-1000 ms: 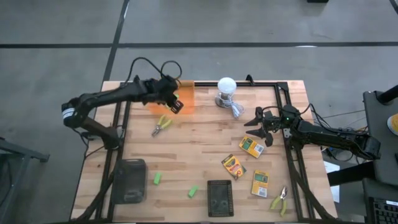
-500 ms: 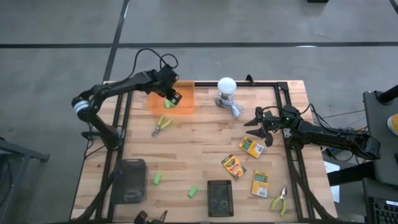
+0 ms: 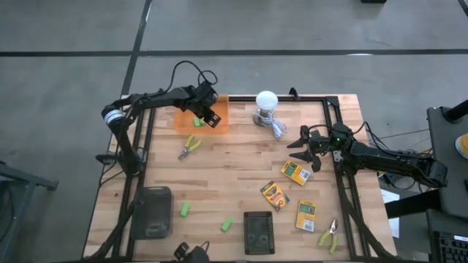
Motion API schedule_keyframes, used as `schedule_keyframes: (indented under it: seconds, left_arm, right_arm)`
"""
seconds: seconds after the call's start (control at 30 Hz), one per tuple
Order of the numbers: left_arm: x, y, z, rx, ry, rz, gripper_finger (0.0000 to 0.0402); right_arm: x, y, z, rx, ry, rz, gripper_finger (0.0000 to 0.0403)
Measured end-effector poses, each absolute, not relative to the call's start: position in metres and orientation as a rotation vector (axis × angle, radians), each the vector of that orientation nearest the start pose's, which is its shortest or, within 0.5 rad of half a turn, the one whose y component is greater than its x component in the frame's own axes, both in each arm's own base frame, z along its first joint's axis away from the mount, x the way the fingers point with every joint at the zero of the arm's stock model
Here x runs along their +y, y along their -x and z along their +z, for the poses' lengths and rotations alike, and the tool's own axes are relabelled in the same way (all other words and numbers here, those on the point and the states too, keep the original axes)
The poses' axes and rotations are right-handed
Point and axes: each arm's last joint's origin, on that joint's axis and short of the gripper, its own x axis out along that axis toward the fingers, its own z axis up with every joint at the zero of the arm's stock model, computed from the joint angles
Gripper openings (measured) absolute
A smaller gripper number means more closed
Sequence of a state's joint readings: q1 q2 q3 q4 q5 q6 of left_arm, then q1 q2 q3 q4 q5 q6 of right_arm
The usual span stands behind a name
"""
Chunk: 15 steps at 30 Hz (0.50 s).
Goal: Pick & Place School Supplies
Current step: Put the green eraser into the orange bin
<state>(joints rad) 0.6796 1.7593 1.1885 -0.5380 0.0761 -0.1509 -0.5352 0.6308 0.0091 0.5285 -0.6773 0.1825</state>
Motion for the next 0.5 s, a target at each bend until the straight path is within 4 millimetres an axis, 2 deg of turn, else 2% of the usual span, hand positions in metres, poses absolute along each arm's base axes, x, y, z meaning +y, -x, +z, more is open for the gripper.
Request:
schedule_keyframes:
  seconds: [0.27, 0.5]
  left_arm:
    - [0.223, -0.282, 0.181, 0.997, 0.569, 0.583, 0.0081]
    - [0.224, -0.283, 0.179, 0.989, 0.583, 0.586, 0.0083]
  right_arm:
    - [-0.051, -0.122, 0.157, 0.089, -0.235, 0.135, 0.0178]
    - [-0.051, -0.122, 0.157, 0.089, -0.235, 0.135, 0.0178]
